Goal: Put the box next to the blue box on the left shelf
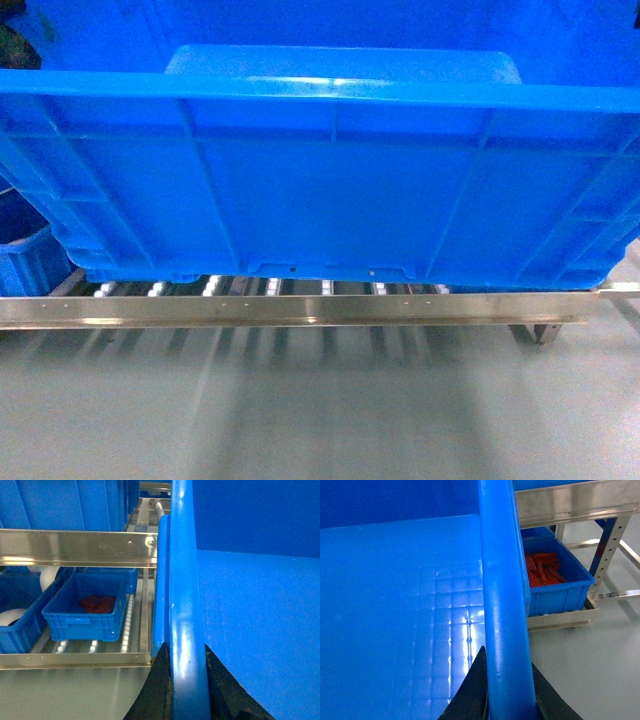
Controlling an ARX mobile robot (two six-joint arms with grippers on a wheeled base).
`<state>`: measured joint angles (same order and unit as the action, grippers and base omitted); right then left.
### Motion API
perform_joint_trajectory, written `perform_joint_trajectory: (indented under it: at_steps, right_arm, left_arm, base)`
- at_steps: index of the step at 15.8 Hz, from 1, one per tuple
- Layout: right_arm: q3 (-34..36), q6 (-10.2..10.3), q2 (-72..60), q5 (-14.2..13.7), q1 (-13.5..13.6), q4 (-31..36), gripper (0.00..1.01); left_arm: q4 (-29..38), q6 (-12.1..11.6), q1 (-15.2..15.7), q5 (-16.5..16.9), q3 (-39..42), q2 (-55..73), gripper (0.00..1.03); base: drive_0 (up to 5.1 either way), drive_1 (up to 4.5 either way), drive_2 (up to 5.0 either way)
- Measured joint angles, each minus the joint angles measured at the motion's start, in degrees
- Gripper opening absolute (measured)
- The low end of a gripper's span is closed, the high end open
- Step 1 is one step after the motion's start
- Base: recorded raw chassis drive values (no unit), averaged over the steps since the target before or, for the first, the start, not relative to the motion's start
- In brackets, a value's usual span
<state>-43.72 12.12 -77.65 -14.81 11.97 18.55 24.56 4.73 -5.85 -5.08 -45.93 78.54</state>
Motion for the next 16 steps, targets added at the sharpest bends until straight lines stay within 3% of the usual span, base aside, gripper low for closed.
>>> perform_joint_trajectory:
  at_steps: [16]
  right_arm:
    - [0.0, 0.0, 0.0, 0.0, 0.0, 0.4, 0.08]
  left_arm:
    - [0.4, 0.0, 0.0, 0.0, 0.0, 0.0, 0.09]
  base:
    - [0.0, 0.0, 0.0]
